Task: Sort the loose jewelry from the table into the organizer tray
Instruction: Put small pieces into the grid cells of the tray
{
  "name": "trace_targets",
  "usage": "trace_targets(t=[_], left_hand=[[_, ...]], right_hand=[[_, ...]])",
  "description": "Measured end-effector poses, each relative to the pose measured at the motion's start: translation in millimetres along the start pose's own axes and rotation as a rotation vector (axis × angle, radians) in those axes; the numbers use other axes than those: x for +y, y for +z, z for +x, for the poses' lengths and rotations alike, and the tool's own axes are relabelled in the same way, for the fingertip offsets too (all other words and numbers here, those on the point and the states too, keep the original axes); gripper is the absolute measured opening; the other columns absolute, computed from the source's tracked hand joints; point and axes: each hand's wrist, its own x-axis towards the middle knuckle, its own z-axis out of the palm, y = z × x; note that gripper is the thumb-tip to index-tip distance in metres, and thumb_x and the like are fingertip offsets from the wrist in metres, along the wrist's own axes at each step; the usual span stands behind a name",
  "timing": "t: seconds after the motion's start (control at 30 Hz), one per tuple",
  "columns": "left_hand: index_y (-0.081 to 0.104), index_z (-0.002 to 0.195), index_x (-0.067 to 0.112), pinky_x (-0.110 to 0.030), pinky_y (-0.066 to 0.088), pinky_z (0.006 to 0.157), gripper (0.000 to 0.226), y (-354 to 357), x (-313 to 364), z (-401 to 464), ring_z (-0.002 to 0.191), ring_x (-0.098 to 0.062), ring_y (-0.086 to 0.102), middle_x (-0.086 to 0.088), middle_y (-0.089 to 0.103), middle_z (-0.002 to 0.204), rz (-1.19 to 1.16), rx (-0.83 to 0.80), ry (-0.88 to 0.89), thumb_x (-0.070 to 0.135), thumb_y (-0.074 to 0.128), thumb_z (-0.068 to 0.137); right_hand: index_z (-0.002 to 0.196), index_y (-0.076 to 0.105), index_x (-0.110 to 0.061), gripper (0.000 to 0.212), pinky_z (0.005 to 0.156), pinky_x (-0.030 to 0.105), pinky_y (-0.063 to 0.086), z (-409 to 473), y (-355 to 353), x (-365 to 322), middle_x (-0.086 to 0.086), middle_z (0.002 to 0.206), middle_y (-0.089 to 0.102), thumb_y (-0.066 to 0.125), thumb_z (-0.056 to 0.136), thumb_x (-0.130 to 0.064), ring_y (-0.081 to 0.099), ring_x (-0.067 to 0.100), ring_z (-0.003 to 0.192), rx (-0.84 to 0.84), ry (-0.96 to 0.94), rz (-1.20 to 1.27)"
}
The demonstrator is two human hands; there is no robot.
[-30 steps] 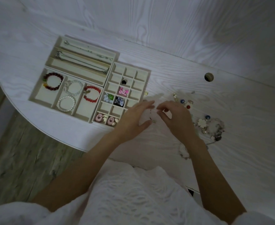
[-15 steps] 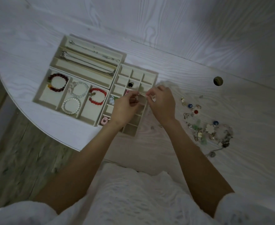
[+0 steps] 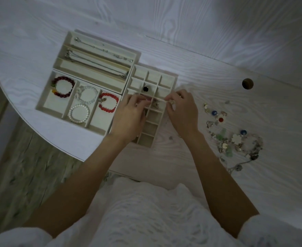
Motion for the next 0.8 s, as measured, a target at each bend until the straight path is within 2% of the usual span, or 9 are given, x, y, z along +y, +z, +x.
trace_targets(t=[0.23, 0.4, 0.57, 0.8], left_hand=[[0.062, 0.117, 0.025, -0.048, 0.036, 0.093, 0.045, 6, 6, 13, 0.122, -0.035, 0.040, -0.014, 0.048, 0.134, 0.202, -0.139, 0.055, 0.014, 0.066, 0.074], [0.067, 0.104, 0.019, -0.046, 0.031, 0.092, 0.036, 6, 2, 19, 0.120, -0.034, 0.041, -0.014, 0.051, 0.130, 0.239, -0.119, 0.095, 0.009, 0.070, 0.069], [0.071, 0.088, 0.014, -0.040, 0.026, 0.087, 0.020, 2, -5, 25, 0.114, -0.028, 0.038, -0.012, 0.058, 0.122, 0.225, -0.057, 0.160, 0.008, 0.068, 0.069], [0.073, 0.096, 0.022, -0.041, 0.025, 0.089, 0.027, 6, -6, 23, 0.117, -0.026, 0.035, -0.010, 0.055, 0.128, 0.239, -0.112, 0.190, 0.011, 0.070, 0.071]], right_hand=[[0.082, 0.071, -0.010, 0.009, 0.065, 0.035, 0.045, -5, 6, 2, 0.010, 0.091, 0.056, 0.062, 0.082, -0.012, 0.052, 0.027, 0.081, -0.020, -0.163, -0.190], [0.076, 0.070, -0.011, 0.032, 0.065, 0.034, 0.039, -4, 8, -2, 0.008, 0.086, 0.056, 0.044, 0.087, -0.026, 0.051, 0.027, 0.079, 0.038, -0.170, -0.241], [0.064, 0.067, -0.009, 0.010, 0.062, 0.032, 0.035, 0, 15, -7, 0.008, 0.078, 0.056, 0.068, 0.074, -0.010, 0.051, 0.026, 0.073, 0.045, -0.143, -0.366], [0.061, 0.063, -0.013, 0.013, 0.062, 0.030, 0.032, 5, 18, -14, 0.005, 0.074, 0.054, 0.075, 0.063, -0.007, 0.050, 0.024, 0.070, 0.033, -0.138, -0.414]])
